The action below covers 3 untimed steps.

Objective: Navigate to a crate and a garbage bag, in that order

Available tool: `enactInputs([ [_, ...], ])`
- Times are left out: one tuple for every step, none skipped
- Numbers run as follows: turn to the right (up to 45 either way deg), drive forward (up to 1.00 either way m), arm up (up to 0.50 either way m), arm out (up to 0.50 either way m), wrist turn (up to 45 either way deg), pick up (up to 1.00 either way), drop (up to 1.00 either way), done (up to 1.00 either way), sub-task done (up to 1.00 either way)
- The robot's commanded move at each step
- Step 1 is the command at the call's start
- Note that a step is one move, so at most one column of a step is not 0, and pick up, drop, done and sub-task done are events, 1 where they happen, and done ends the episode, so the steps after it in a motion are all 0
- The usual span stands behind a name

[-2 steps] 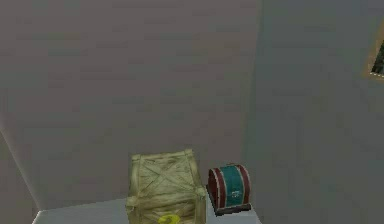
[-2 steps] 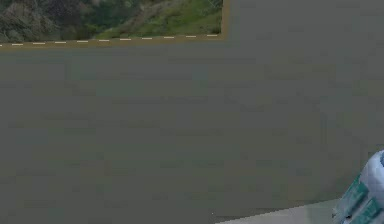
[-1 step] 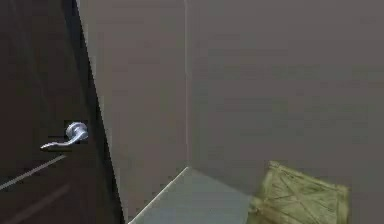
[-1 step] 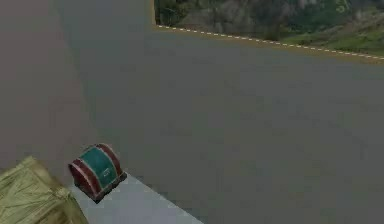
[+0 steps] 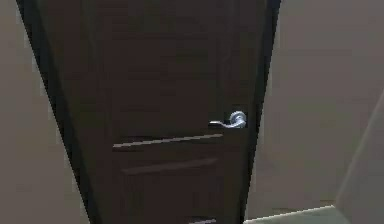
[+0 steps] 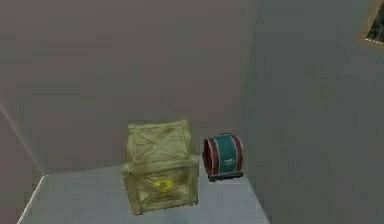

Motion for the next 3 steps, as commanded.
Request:
enactInputs([
  [-45.0,0.0,0.0,0.0,0.0,0.0,0.0,0.0,0.0],
  [-42.0,0.0,0.0,0.0,0.0,0.0,0.0,0.0,0.0],
  [0.0,0.95,0.0,0.0,0.0,0.0,0.0,0.0,0.0],
])
